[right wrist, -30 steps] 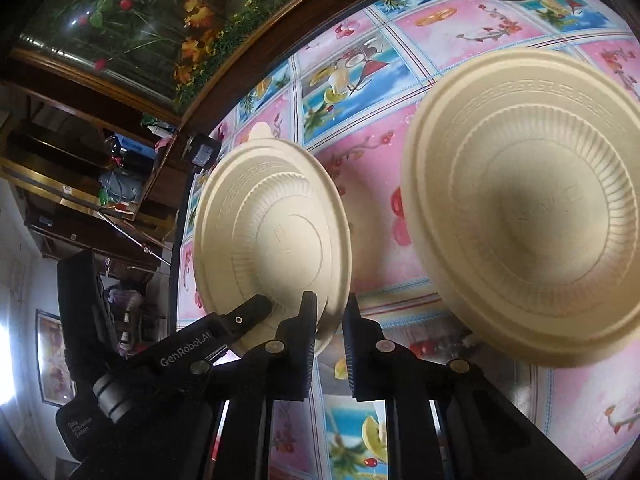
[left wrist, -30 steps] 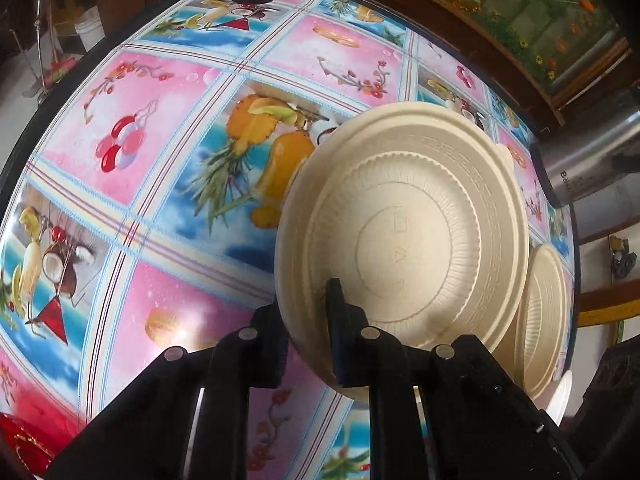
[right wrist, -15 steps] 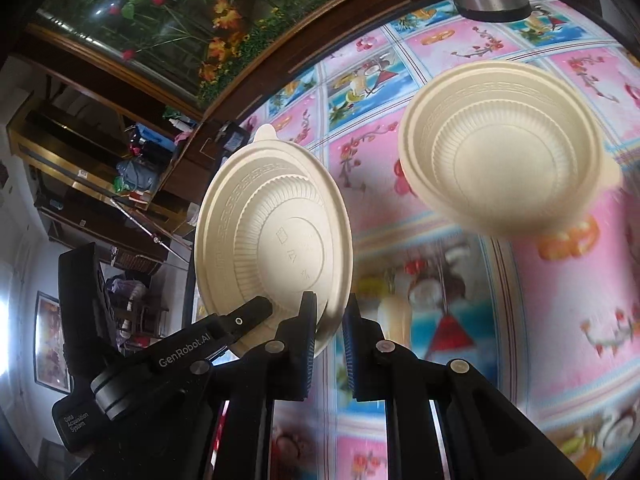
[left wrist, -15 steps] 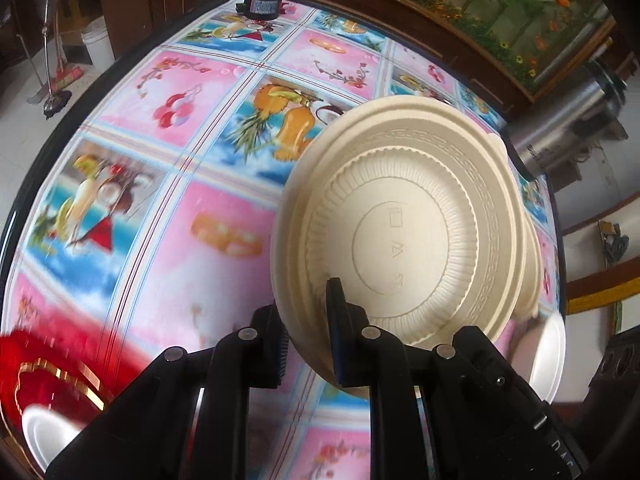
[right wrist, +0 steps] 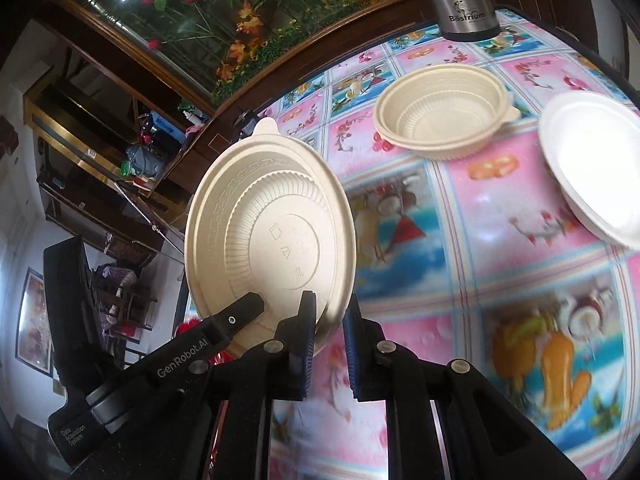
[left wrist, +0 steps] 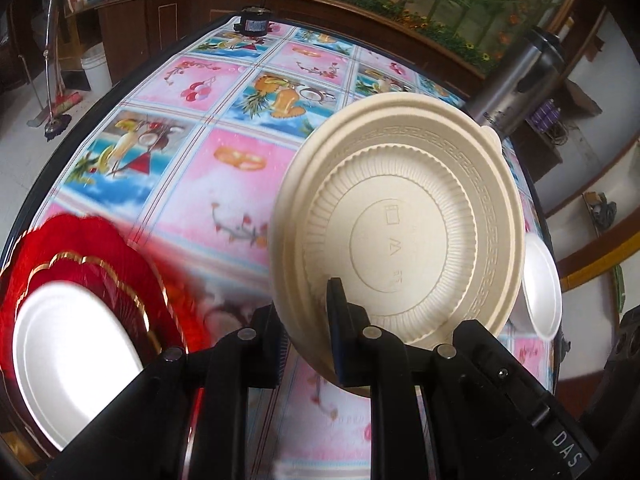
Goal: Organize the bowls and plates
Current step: 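Lift the beige plate with the left tool and carry it over the stack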
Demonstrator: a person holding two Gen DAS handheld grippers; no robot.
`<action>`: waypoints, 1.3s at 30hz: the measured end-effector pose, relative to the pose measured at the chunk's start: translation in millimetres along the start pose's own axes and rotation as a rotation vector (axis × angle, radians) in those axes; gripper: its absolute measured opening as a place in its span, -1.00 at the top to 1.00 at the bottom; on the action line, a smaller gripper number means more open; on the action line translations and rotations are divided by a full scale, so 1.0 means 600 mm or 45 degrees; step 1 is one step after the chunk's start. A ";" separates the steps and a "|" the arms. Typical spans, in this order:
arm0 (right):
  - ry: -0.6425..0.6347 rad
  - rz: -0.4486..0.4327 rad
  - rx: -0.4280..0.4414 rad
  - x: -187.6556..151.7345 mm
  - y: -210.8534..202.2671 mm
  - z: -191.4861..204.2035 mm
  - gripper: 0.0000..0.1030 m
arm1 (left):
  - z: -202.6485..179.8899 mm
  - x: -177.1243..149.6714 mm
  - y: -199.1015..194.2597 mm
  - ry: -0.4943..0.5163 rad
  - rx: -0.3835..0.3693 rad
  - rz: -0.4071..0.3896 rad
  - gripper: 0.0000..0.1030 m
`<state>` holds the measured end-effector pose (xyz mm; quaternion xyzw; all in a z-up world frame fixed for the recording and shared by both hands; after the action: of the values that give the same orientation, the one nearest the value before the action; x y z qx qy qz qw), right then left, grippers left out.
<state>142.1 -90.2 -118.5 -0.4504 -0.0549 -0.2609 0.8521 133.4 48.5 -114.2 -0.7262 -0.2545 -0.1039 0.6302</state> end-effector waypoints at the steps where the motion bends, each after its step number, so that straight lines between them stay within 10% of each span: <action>1: -0.005 -0.004 -0.002 -0.010 -0.007 -0.003 0.75 | 0.000 -0.010 -0.003 0.002 -0.003 -0.001 0.69; 39: -0.212 0.003 0.064 -0.153 -0.026 0.060 0.74 | 0.099 -0.123 -0.098 -0.080 0.045 -0.194 0.67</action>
<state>60.7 -32.5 -116.3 -0.4489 -0.1316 -0.2200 0.8560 31.0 92.6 -109.1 -0.6965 -0.3303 -0.1240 0.6249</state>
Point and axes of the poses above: each gripper's, at about its wrist camera, not at the fingertips, and y roughly the way its jaws point, z to its left, x to its top, the point moved 10 cm from there along y, roughly the way its jaws point, and after that the axes turned 7 degrees about y, right-handed, at the moved point
